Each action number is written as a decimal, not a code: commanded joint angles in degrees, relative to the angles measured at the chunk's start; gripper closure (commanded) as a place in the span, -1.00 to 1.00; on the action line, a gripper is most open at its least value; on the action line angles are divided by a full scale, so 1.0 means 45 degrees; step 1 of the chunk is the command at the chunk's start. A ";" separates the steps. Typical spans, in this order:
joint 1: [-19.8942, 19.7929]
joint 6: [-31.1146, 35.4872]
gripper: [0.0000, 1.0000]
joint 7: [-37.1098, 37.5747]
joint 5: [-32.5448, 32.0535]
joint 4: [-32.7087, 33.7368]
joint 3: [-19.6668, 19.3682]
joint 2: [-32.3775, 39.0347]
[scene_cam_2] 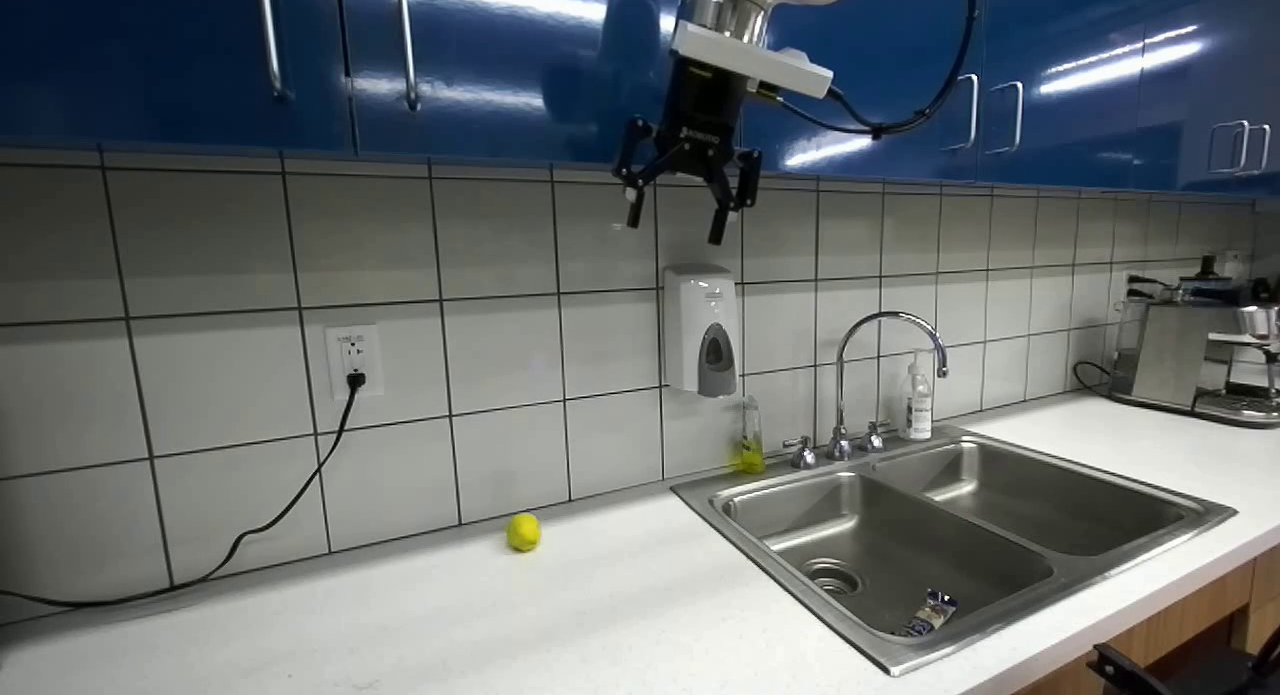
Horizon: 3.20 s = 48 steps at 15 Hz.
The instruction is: Take the snack out of the sink on the left and put it on the left side of the countertop.
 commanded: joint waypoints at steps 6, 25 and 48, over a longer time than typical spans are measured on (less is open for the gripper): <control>0.0009 -0.0243 -1.00 -0.0164 -0.0133 -0.0201 -0.0184 -0.0736; -0.1285 -0.2048 -1.00 0.0537 -0.1218 -0.3236 -0.0727 -0.3683; -0.3319 0.1251 -1.00 0.1628 -0.1148 -0.7353 -0.1551 -0.3877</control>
